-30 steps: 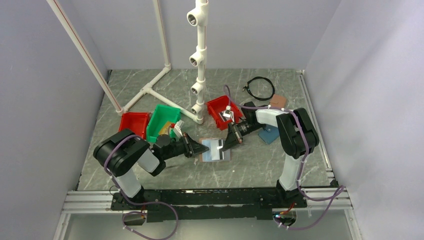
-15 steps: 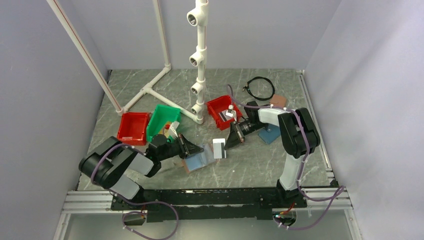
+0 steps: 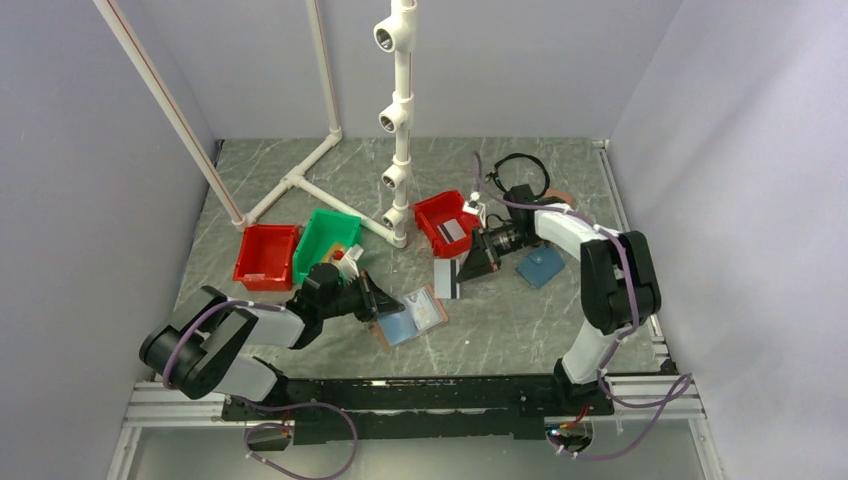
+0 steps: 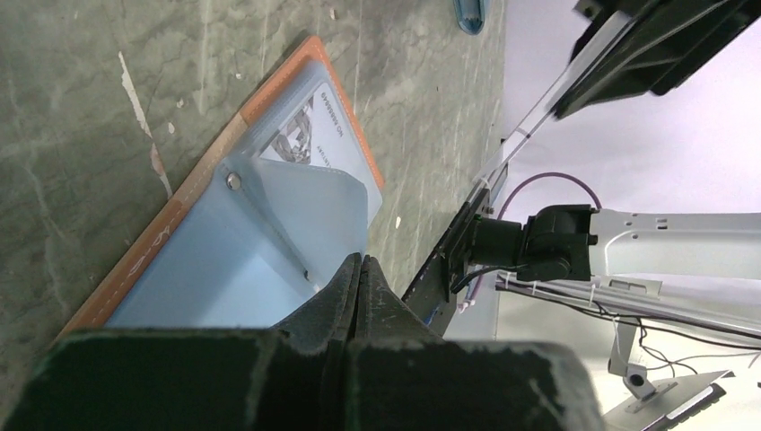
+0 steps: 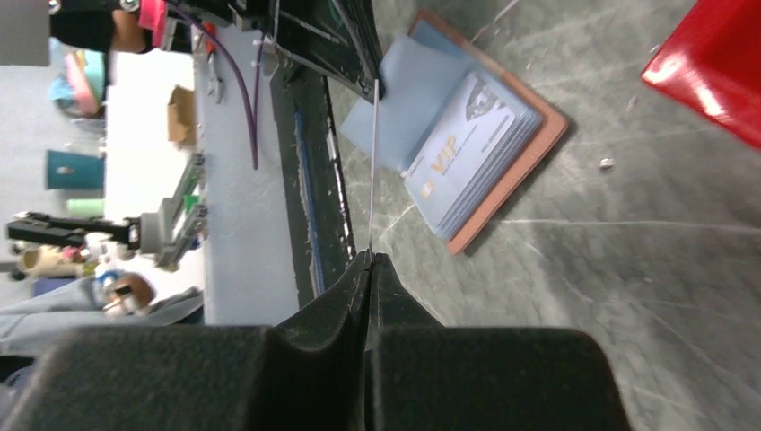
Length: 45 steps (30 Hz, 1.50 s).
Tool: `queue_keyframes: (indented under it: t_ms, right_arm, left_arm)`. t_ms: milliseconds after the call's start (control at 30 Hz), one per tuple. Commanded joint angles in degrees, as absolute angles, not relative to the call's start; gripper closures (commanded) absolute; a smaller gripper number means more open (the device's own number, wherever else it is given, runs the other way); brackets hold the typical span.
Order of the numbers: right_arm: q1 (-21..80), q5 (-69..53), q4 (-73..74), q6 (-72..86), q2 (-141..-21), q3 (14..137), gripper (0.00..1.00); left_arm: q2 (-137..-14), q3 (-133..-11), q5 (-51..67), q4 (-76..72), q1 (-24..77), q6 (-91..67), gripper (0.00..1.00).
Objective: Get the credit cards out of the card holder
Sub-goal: Remove the credit card from the card holder, then place the credit card in the storage box.
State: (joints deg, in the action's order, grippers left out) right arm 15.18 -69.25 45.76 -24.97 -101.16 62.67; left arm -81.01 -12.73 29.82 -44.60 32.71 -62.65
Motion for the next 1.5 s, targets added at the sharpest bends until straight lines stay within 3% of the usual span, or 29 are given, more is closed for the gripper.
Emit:
queue_keyframes:
  t_ms: [0, 300, 533, 1067, 1233, 1333, 1467]
  right_arm:
    - [11.9, -66.3, 47.5, -27.7, -96.3, 67.1, 1.0]
    - [8.2, -52.4, 51.9, -26.4, -101.4, 87.4, 1.0]
    - [8.6, -47.0, 55.5, -24.2, -112.0, 101.4, 1.0]
    - [13.2, -41.3, 56.1, -23.4, -118.0, 103.9, 1.0]
    - [13.6, -37.8, 57.0, -22.4, -119.0, 105.7, 0.82]
    - [13.2, -35.6, 53.7, -21.1, -114.7, 102.9, 0.66]
    - [12.8, -36.2, 51.6, -21.2, -108.1, 97.7, 0.62]
  left_arm:
    - [-79.6, -15.7, 31.9, -42.5, 32.6, -60.2, 1.0]
    - [-80.0, -16.3, 33.2, -44.0, 32.7, -60.3, 1.0]
    - [-78.9, -16.4, 33.1, -42.7, 33.4, -59.8, 1.0]
    - [-72.2, -18.3, 30.5, -32.6, 34.8, -56.8, 1.0]
    - [-70.6, -19.7, 29.6, -29.6, 35.8, -56.0, 1.0]
    - [-70.5, -20.5, 28.9, -28.7, 36.8, -55.7, 1.0]
    - [-71.7, -21.6, 28.9, -28.9, 37.7, -55.5, 1.0]
